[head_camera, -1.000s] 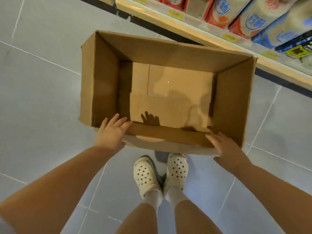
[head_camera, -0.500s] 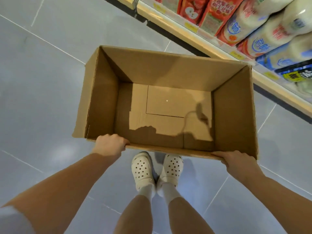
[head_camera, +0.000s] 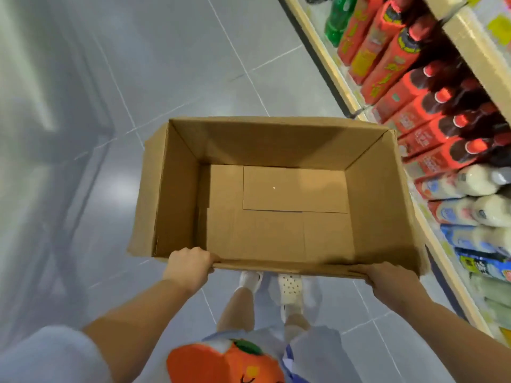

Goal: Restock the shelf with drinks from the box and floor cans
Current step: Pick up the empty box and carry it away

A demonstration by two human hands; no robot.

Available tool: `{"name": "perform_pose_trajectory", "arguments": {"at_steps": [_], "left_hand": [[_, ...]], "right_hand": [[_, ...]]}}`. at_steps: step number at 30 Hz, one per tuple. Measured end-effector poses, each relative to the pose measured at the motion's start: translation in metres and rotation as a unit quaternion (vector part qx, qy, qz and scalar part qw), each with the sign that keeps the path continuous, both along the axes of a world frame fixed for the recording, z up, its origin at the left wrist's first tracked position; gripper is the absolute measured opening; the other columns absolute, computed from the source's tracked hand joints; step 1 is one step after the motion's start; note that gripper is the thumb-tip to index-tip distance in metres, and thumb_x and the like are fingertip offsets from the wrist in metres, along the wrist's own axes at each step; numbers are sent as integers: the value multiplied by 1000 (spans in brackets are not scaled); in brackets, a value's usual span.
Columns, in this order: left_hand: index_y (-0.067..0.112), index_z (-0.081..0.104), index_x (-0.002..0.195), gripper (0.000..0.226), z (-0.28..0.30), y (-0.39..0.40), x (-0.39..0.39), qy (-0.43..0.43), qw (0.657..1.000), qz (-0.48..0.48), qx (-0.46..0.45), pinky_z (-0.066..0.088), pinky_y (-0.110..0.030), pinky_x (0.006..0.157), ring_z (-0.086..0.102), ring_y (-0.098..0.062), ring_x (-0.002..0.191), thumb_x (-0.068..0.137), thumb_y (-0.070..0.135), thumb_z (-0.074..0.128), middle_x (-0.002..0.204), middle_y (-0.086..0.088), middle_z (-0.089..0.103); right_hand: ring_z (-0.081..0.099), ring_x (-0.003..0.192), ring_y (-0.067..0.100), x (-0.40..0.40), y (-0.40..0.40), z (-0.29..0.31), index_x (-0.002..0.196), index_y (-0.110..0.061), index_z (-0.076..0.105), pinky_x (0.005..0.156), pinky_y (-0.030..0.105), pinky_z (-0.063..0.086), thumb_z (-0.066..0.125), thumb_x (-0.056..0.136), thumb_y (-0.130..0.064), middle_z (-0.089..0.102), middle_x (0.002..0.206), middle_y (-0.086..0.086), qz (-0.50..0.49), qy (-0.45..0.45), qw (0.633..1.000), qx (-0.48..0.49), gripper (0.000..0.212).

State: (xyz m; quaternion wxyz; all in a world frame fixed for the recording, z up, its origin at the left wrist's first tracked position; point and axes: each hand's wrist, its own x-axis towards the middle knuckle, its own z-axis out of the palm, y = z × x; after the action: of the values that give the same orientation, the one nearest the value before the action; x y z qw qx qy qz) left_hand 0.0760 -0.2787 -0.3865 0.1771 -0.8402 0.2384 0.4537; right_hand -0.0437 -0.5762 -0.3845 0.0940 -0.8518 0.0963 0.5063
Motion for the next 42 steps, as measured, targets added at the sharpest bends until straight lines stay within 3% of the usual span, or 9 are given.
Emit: {"name": "perform_pose_trajectory", "arguments": {"at_steps": [6,9,14,16,20,23,33,35,42], "left_hand": [[25,50,122,30,34,75,-70,-24,986,165,11,29,-25,50,58,-26,108,97,23,35,118,-6,61],[26,51,120,28,44,109,-112,-29,967,253,-1,42,-26,64,60,-22,106,97,22,36,117,-3,63],[28,51,121,28,59,167,-158,-40,931,363,8,39,-22,68,59,-17,107,96,24,37,119,0,62],[26,50,122,29,64,191,-166,-42,918,394,18,36,-19,61,57,-17,108,97,25,37,121,0,60],[27,51,122,30,74,245,-181,-50,893,448,17,23,-15,50,48,-13,87,97,27,36,119,0,60],[27,50,123,31,78,290,-192,-63,881,468,7,34,-22,66,56,-17,100,97,26,35,119,0,60],[29,53,122,31,85,395,-177,-102,849,517,18,35,-22,66,58,-19,103,97,24,36,114,1,63],[28,53,121,30,87,409,-161,-105,841,531,16,32,-18,59,58,-18,103,96,26,37,115,1,63],[30,53,122,30,94,453,-67,-121,802,584,23,35,-23,67,59,-18,104,96,30,37,114,2,63]], "right_hand": [[62,102,16,39,51,21,117,-28,54,88,25,52,35,95,-13,62,116,-2,192,-18,981,-27,33],[62,101,17,52,86,31,120,-35,52,87,26,52,36,93,-5,64,114,-2,264,-38,964,-11,44],[58,111,20,81,166,43,129,-42,42,81,29,47,33,93,-8,60,123,-1,384,-37,923,-1,50],[59,110,21,89,201,45,129,-43,41,85,31,49,34,93,-8,60,122,0,413,-43,910,4,50],[59,109,20,98,268,53,131,-41,40,83,31,50,35,93,-7,60,121,1,454,-47,890,8,51],[58,111,21,103,320,58,133,-40,38,83,31,50,35,93,-6,58,125,1,477,-58,877,4,52],[57,110,22,150,450,78,134,-42,36,72,28,45,33,95,-7,57,127,0,540,-72,839,-2,52],[57,111,22,176,473,83,133,-42,36,76,28,46,34,96,-8,57,127,-1,550,-76,831,0,51],[59,106,24,299,548,96,127,-36,47,76,30,45,38,95,-12,61,120,3,589,-111,800,14,41]]}}
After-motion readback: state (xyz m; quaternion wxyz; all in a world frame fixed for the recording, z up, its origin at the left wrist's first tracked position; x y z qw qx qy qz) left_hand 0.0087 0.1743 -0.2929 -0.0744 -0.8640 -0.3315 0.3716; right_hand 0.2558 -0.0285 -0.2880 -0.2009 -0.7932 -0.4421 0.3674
